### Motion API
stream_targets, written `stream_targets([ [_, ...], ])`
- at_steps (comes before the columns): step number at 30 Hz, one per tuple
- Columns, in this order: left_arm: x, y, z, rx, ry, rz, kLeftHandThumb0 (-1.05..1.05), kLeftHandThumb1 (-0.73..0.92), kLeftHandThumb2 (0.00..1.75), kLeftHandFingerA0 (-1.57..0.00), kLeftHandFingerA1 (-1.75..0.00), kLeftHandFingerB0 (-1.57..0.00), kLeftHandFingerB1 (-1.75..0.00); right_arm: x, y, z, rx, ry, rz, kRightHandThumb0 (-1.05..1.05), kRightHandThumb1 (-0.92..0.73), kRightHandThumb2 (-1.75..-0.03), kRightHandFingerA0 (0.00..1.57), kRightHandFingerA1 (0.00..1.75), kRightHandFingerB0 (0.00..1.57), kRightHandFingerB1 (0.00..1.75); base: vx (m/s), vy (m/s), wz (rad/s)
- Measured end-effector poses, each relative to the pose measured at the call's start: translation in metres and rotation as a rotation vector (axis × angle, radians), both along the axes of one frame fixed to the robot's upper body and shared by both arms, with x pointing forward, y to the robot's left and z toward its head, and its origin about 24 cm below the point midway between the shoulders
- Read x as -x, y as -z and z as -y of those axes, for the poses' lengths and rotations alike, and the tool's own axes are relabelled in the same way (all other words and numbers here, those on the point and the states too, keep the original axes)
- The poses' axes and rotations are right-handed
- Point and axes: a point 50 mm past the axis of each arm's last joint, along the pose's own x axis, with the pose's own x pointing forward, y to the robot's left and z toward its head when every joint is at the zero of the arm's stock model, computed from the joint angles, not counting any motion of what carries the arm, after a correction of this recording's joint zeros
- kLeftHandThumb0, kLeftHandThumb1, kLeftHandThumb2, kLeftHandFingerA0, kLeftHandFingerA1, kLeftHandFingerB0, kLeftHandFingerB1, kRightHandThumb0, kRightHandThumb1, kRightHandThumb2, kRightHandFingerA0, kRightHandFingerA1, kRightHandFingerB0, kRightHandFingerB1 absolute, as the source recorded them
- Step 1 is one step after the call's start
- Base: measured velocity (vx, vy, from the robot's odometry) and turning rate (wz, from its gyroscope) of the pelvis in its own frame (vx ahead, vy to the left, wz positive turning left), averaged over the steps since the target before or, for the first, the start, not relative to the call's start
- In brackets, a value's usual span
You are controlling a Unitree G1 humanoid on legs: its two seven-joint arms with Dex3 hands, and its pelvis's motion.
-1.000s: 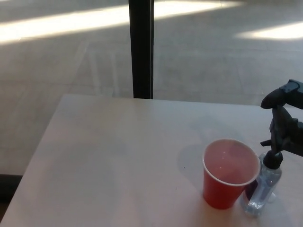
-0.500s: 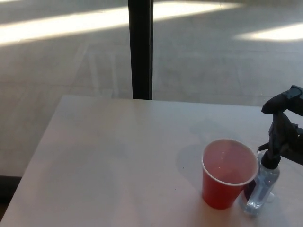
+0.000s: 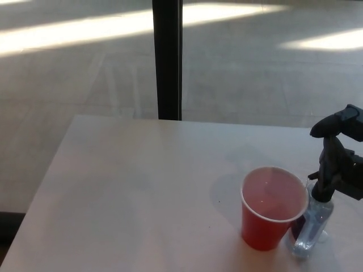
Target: The robot uses its right hand fist to press the hand soap kept in the middle of the table to get liquid hand soap out
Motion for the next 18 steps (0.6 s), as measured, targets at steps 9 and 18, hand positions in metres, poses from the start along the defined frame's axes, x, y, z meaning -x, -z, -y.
stream_targets([
  [9,-0.0025,-0.0003,0.0003,0.0,0.005,0.005,-0.34,0.51,1.1,-0.89,-0.98,-0.65,-0.83,0.0007,0.0028,-0.001,-0.013,0.005,0.013,-0.23,-0.69,-0.99,0.97,1.75,0.7,1.43,0.0,0.0,0.0],
  [18,-0.0062,-0.0009,0.0003,0.0,0.004,0.017,-0.35,0.52,1.11,-0.87,-0.97,-0.63,-0.82,0.0043,0.008,-0.0037,-0.012,-0.003,0.023,-0.25,-0.74,-0.88,0.97,1.75,0.58,1.65,0.0,0.0,0.0],
])
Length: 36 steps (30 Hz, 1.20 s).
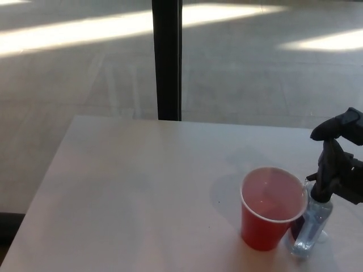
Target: The robot uses its right hand fist to press the hand soap kept in the middle of the table to get liquid hand soap out
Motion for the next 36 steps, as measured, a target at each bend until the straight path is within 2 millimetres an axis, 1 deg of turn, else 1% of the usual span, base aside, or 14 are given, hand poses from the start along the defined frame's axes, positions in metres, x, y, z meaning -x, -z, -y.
stream_targets([
  [4,-0.002,-0.001,0.0,0.0,-0.003,0.008,-0.34,0.52,1.11,-0.9,-0.99,-0.63,-0.83,0.002,0.002,-0.003,0.003,-0.01,0.005,-0.24,-0.73,-0.94,1.0,1.75,0.6,1.6,0.0,0.0,0.0],
  [9,-0.003,-0.001,0.0,-0.002,0.001,0.009,-0.36,0.52,1.11,-0.89,-0.98,-0.65,-0.83,0.004,0.006,-0.007,0.008,-0.024,0.013,-0.22,-0.71,-0.98,1.0,1.75,0.58,1.66,0.0,0.0,0.0],
  [14,-0.004,-0.001,0.0,-0.003,0.002,0.013,-0.36,0.52,1.11,-0.89,-0.99,-0.63,-0.82,0.005,0.007,-0.009,0.005,-0.025,0.017,-0.24,-0.74,-0.91,1.0,1.75,0.57,1.65,0.0,0.0,0.0],
  [18,-0.004,-0.001,0.0,-0.003,0.0,0.012,-0.36,0.52,1.11,-0.91,-0.99,-0.66,-0.84,0.005,0.009,-0.008,0.002,-0.02,0.022,-0.25,-0.74,-0.93,0.99,1.75,0.58,1.64,0.0,0.0,0.0],
  [22,-0.004,-0.001,0.0,-0.005,0.0,0.013,-0.36,0.52,1.11,-0.9,-0.99,-0.62,-0.82,0.004,0.009,-0.008,0.003,-0.021,0.029,-0.26,-0.71,-0.95,0.99,1.75,0.57,1.64,0.0,0.0,0.0],
  [24,-0.003,-0.001,0.0,-0.005,0.0,0.012,-0.37,0.51,1.11,-0.92,-1.0,-0.64,-0.83,0.004,0.008,-0.008,0.005,-0.022,0.032,-0.28,-0.76,-0.87,0.96,1.75,0.54,1.67,0.0,0.0,0.0],
  [27,-0.003,-0.001,0.0,-0.005,0.001,0.01,-0.37,0.52,1.12,-0.9,-0.99,-0.64,-0.83,0.004,0.006,-0.008,0.005,-0.022,0.039,-0.25,-0.76,-0.88,0.94,1.75,0.57,1.59,0.0,0.0,0.0],
  [28,-0.003,-0.001,0.0,-0.005,0.001,0.01,-0.37,0.52,1.12,-0.89,-0.99,-0.63,-0.83,0.004,0.005,-0.008,0.005,-0.022,0.043,-0.22,-0.72,-0.98,0.95,1.75,0.66,1.42,0.0,0.0,0.0],
  [30,-0.002,-0.001,0.0,-0.004,0.0,0.008,-0.37,0.52,1.11,-0.89,-0.98,-0.64,-0.83,0.003,0.002,-0.007,0.003,-0.021,0.053,-0.23,-0.7,-1.0,0.96,1.75,0.67,1.44,0.0,0.0,0.0],
  [31,-0.001,0.0,0.0,-0.004,-0.001,0.005,-0.37,0.52,1.11,-0.9,-0.99,-0.65,-0.84,0.002,0.001,-0.006,0.0,-0.018,0.057,-0.25,-0.71,-0.94,0.97,1.75,0.59,1.59,0.0,0.0,0.0],
  [32,-0.001,0.0,0.0,-0.003,-0.002,0.003,-0.38,0.52,1.11,-0.89,-0.98,-0.65,-0.83,0.001,-0.002,-0.006,-0.003,-0.017,0.064,-0.27,-0.74,-0.89,0.97,1.75,0.58,1.6,0.0,0.0,0.0],
  [33,0.0,0.0,0.001,-0.002,-0.002,0.001,-0.37,0.52,1.11,-0.88,-0.97,-0.64,-0.83,0.0,-0.003,-0.005,-0.004,-0.015,0.065,-0.26,-0.72,-0.91,0.99,1.75,0.59,1.63,0.0,0.0,0.0],
  [34,0.0,0.001,0.001,-0.001,-0.003,-0.001,-0.37,0.52,1.11,-0.89,-0.98,-0.64,-0.83,-0.001,-0.005,-0.005,-0.006,-0.013,0.066,-0.24,-0.71,-1.0,0.97,1.75,0.68,1.46,0.0,0.0,0.0],
  [36,0.001,0.001,0.001,0.001,-0.004,-0.004,-0.36,0.52,1.11,-0.88,-0.97,-0.63,-0.82,-0.003,-0.009,-0.003,-0.015,-0.006,0.065,-0.26,-0.66,-1.05,0.99,1.75,0.72,1.48,0.0,0.0,0.0],
])
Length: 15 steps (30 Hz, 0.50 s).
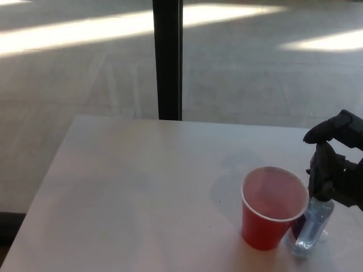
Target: The robot uses its right hand fist to press the hand soap kept in the middle of the table to get liquid hand soap out
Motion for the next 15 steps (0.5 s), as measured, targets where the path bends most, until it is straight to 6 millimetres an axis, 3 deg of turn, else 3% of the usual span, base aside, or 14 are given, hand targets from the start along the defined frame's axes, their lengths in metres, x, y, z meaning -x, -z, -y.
stream_targets([
  [7,0.003,0.002,0.002,0.007,-0.001,-0.014,-0.37,0.52,1.1,-0.92,-1.0,-0.65,-0.83,-0.01,-0.019,0.003,-0.033,0.017,0.01,-0.26,-0.67,-1.01,0.99,1.75,0.73,1.42,0.0,0.0,0.0],
  [15,0.007,0.005,0.003,0.015,-0.007,-0.03,-0.38,0.52,1.1,-0.88,-0.98,-0.66,-0.84,-0.013,-0.065,0.012,-0.055,0.033,0.113,-0.27,-0.69,-1.0,0.97,1.75,0.72,1.39,0.0,0.0,0.0],
])
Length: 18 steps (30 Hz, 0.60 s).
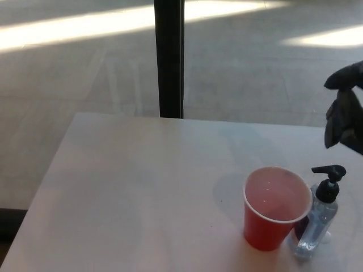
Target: The robot uses its right hand fist to press the hand soap kept in the middle of the table to get liquid hand soap out
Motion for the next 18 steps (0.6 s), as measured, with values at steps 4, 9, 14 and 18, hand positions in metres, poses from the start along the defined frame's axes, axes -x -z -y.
stream_targets([
  [4,0.005,0.001,0.0,0.001,-0.004,-0.013,-0.37,0.52,1.1,-0.85,-0.95,-0.63,-0.81,0.002,-0.027,0.024,0.001,0.062,0.051,-0.19,-0.89,-0.79,0.84,1.75,0.51,1.31,0.0,0.0,0.0],
  [9,0.008,0.001,0.0,0.001,-0.007,-0.021,-0.37,0.52,1.1,-0.88,-0.98,-0.61,-0.81,0.009,-0.051,0.078,-0.015,0.215,0.064,-0.23,-0.72,-0.91,0.94,1.75,0.76,1.26,0.0,0.0,0.0],
  [14,0.01,0.001,0.0,0.0,-0.009,-0.024,-0.38,0.52,1.11,-0.86,-0.96,-0.61,-0.81,0.028,-0.06,0.141,-0.042,0.421,0.023,-0.37,-0.56,-1.11,1.2,1.36,0.87,1.11,0.0,0.0,0.0],
  [18,0.011,0.001,0.0,0.001,-0.01,-0.026,-0.37,0.52,1.1,-0.86,-0.96,-0.63,-0.82,0.047,-0.049,0.183,-0.068,0.566,-0.057,-0.36,-0.6,-0.8,1.04,1.75,0.89,0.82,0.0,0.0,0.0],
])
